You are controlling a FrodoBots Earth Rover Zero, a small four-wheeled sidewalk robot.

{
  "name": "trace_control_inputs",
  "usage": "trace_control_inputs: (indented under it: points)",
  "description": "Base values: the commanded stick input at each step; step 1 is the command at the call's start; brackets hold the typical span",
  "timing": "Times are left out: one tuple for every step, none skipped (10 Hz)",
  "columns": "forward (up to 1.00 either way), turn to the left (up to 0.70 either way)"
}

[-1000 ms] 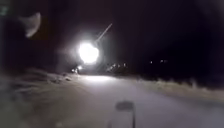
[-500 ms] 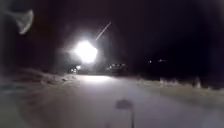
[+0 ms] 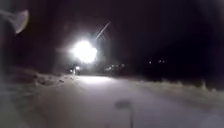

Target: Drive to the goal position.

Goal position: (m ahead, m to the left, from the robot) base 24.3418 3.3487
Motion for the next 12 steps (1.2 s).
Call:
trace_control_inputs:
  points:
    - [0.7,0.0]
    - [0.7,0.0]
    - [0.7,0.0]
    - [0.7,0.0]
    - [0.7,0.0]
    - [0.7,0.0]
    - [0.7,0.0]
    - [0.7,0.0]
    - [0.7,0.0]
    - [0.7,0.25]
    - [0.7,0.34]
    - [0.7,0.35]
